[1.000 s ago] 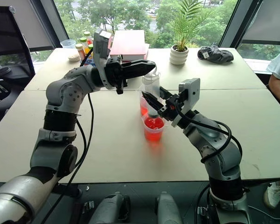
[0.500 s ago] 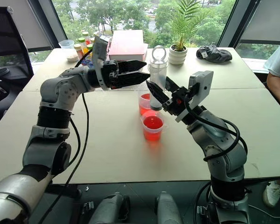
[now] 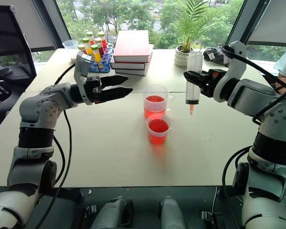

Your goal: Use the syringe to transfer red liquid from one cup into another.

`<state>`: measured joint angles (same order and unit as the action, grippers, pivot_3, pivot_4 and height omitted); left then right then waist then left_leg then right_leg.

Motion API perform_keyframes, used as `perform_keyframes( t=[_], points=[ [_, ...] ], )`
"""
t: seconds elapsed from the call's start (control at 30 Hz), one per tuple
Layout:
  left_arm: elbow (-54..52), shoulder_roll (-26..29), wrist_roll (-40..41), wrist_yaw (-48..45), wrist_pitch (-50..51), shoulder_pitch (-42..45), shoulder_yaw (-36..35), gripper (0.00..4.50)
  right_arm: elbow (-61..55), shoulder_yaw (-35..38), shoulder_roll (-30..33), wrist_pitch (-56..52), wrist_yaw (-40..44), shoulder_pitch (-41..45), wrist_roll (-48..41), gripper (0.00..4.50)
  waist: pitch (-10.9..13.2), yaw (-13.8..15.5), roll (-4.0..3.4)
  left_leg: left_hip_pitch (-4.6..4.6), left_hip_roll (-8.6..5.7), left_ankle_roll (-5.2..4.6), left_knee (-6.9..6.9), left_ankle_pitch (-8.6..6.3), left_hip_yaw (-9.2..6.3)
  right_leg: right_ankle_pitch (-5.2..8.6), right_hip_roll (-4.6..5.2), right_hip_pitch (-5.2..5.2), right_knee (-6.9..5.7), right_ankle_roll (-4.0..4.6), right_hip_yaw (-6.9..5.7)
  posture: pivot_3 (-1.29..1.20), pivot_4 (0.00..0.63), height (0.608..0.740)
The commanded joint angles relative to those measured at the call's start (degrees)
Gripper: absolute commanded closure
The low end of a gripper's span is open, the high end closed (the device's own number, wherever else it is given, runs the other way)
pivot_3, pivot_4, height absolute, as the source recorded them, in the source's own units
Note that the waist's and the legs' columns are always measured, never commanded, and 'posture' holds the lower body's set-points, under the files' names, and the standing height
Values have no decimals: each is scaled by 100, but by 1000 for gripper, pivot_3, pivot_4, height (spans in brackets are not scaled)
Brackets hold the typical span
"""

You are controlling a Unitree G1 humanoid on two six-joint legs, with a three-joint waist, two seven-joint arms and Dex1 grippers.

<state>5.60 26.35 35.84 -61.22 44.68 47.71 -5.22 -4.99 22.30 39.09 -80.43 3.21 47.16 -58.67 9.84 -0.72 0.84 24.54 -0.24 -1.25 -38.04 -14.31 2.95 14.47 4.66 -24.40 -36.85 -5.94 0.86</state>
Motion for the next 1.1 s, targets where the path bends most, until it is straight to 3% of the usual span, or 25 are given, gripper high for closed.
perform_keyframes(
  t=[0.03,0.37,0.57,0.6,0.7,0.83,1.1],
  points=[
    [-474,36,226,107,100,-240,-47,11,861,-229,245,-337,142,145,464,3061,0,-18,-1,-1,0,0,2,0,1,3,0,-1,0,5,1,0,150,740],
    [-1250,86,523,546,318,-925,-143,11,3481,-1870,249,685,1587,420,2252,3061,0,-19,-2,1,-2,-1,2,0,11,0,-12,-5,-1,-1,2,0,150,740],
    [-1535,205,660,720,409,-1175,-165,0,3895,-2036,310,808,2296,603,2683,80,-1,-13,-1,-2,-2,-1,-7,0,11,-1,-25,1,-2,-3,-2,0,150,740],
    [-1567,224,685,742,425,-1202,-169,0,3836,-1997,334,753,2365,606,2695,28,-1,-7,-1,-2,-2,-1,-9,0,11,-1,-25,3,-3,-3,-2,0,150,740],
    [-1615,313,758,764,451,-1249,-164,0,3094,-1779,597,494,2493,505,2614,28,0,4,-2,-1,-3,-1,-10,0,10,-1,-21,3,-3,-3,-2,0,150,740],
    [-1671,553,696,700,411,-1315,-78,0,798,-1296,1436,547,3120,-307,2180,28,2,21,-5,8,-2,-5,-4,-3,1,1,-14,-3,4,-4,-4,0,150,740],
    [-1704,983,700,454,415,-1472,20,0,-2254,897,1786,282,3939,-2084,617,28,1,7,-5,5,4,-7,6,-5,-5,1,-16,10,28,-5,-10,0,150,740]
  ],
)
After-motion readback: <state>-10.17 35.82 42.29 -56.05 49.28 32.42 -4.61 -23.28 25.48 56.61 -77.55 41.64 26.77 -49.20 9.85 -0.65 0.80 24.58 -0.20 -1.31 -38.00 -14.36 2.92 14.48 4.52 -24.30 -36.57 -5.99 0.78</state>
